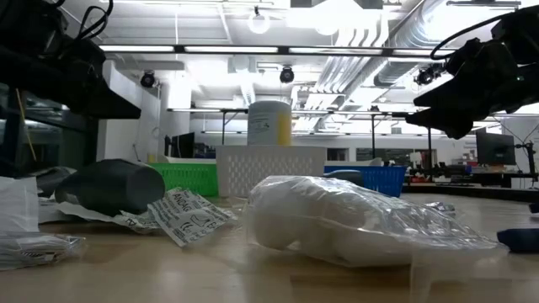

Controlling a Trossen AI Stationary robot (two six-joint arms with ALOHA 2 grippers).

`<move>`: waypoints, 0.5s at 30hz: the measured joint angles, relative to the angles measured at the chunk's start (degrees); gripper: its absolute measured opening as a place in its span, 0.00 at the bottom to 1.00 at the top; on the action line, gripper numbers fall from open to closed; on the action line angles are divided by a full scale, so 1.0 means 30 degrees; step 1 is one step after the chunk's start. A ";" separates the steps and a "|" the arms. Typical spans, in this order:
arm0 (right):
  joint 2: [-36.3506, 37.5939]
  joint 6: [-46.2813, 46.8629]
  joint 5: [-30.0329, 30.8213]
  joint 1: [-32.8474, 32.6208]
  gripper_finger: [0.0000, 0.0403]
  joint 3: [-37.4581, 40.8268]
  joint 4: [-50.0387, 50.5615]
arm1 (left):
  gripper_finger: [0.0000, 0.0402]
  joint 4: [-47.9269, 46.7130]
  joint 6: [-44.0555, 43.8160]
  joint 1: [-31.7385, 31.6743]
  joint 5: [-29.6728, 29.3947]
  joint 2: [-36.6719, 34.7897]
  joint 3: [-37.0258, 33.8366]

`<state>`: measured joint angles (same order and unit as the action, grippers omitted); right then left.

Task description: Pick & Place Travel size toiletries

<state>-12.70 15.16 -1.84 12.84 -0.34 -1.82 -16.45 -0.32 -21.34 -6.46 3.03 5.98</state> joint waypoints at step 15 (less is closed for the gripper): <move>-0.0004 0.1547 0.1493 0.0000 0.65 0.0000 -0.0075 | 0.51 0.0022 0.2632 0.0000 -0.0145 0.0001 0.0000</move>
<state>-12.71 19.80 2.63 12.84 -0.34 -2.05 -16.38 7.58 -21.34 -6.90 3.04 5.98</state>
